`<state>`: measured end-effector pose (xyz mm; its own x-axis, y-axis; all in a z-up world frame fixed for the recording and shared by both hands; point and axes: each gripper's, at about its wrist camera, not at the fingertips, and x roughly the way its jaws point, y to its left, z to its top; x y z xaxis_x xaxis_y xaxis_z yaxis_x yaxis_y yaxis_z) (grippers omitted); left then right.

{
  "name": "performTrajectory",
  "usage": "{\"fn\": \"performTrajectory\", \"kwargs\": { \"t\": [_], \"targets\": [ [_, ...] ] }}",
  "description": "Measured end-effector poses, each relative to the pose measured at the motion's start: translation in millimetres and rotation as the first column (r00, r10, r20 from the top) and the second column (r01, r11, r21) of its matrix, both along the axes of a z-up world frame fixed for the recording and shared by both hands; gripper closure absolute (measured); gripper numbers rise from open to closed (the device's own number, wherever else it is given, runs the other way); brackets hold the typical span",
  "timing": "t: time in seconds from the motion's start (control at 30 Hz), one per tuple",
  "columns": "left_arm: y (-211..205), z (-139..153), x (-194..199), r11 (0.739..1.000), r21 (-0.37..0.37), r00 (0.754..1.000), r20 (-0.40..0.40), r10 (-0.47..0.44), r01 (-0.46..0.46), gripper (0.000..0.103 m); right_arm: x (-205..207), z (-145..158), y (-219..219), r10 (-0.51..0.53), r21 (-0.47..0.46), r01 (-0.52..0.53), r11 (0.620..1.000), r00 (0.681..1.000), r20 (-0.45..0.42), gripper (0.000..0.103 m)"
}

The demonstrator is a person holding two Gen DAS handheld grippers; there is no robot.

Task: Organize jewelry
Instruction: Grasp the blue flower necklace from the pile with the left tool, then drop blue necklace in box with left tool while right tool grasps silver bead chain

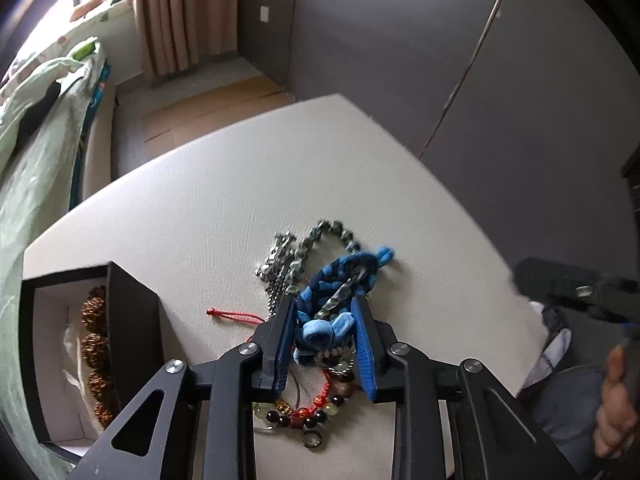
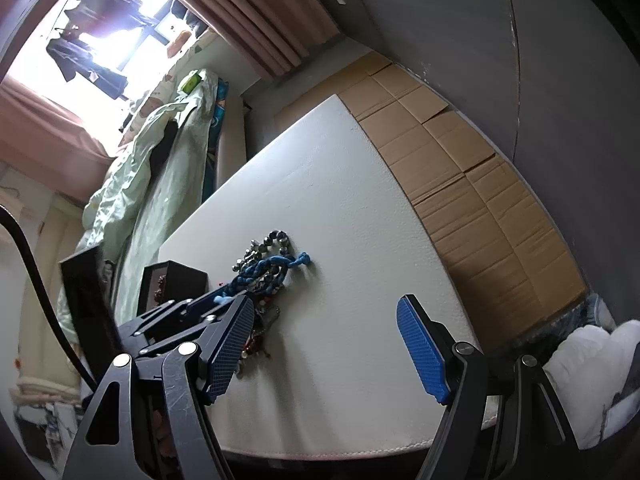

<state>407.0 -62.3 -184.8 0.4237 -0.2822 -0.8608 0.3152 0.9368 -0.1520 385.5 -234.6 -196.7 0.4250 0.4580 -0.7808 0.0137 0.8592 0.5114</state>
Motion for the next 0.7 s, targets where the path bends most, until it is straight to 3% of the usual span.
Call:
{"fn": "performTrajectory", "kwargs": {
  "t": [0.47, 0.7],
  "targets": [
    [40.9, 45.8, -12.7, 0.990, -0.134, 0.996, 0.074, 0.056, -0.046, 0.074, 9.1, -4.7, 27.5, 0.038, 0.026, -0.038, 0.999, 0.999, 0.009, 0.029],
    [70.5, 57.7, -18.0, 0.981, -0.168, 0.988, 0.102, 0.114, -0.096, 0.074, 23.0, -15.8, 47.2, 0.054, 0.043, -0.054, 0.998, 0.999, -0.007, 0.047]
  ]
}}
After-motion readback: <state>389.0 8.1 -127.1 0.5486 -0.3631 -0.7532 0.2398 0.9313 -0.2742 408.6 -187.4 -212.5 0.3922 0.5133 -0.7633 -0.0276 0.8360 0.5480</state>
